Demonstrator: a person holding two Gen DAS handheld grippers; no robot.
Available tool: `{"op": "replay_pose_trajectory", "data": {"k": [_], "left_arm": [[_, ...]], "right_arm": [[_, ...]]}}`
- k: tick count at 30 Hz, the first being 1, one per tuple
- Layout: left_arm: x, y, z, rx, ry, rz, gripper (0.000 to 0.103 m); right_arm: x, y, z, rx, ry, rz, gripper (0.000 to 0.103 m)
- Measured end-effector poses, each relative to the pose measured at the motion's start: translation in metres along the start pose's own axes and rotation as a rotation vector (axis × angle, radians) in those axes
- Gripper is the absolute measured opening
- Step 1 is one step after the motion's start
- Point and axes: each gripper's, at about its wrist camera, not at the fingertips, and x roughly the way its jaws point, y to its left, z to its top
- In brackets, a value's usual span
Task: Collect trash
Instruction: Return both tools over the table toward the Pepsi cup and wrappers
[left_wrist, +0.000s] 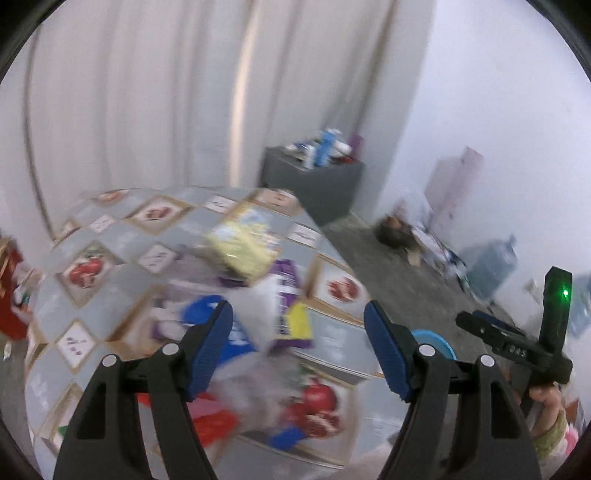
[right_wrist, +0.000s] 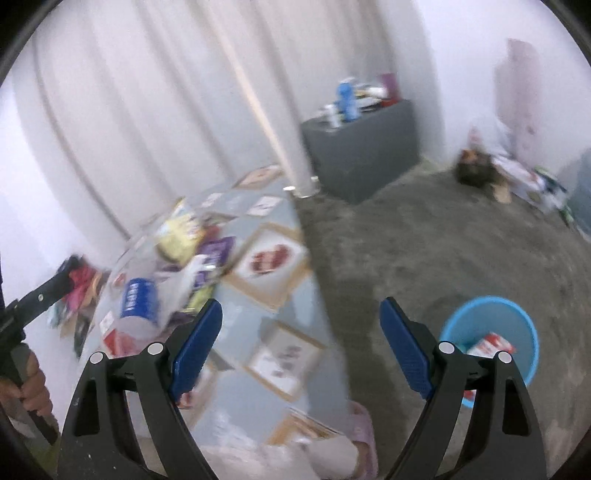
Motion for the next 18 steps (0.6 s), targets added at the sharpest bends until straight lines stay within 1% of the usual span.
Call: {"op": "replay_pose_trajectory", "data": {"k": [4, 6, 9, 10, 15, 18], "left_arm": [[-0.006, 0.032, 0.007, -0.039, -0.05, 0.013, 0.071], [-0.005, 0.046, 0.011, -0.049, -0.073, 0.017, 0.071], [0.001, 0.063, 0.017, -0.056, -0.085, 0.004, 0.071], [0.006, 0.068, 0.019, -0.058, -0.084, -0.005, 0.071], [0.034, 0.082, 0.034, -0.06, -0.06, -0.03, 0.071], [0.054, 0.084, 0.042, -0.051, -0.037, -0.048, 0.067]], "right_arm": [[0.016, 0.043, 0.02, -0.068, 0.015, 0.087, 0.082], [0.022, 0.053, 0.025, -0.086, 0.018, 0.098, 0.081], [0.036, 0.065, 0.036, -0.108, 0.018, 0.139, 0.08], [0.044, 0.068, 0.041, -0.114, 0.021, 0.158, 0.08], [0.078, 0.077, 0.062, -0.139, 0.042, 0.186, 0.077], [0.094, 0.081, 0.074, -0.14, 0.052, 0.211, 0.076]]}}
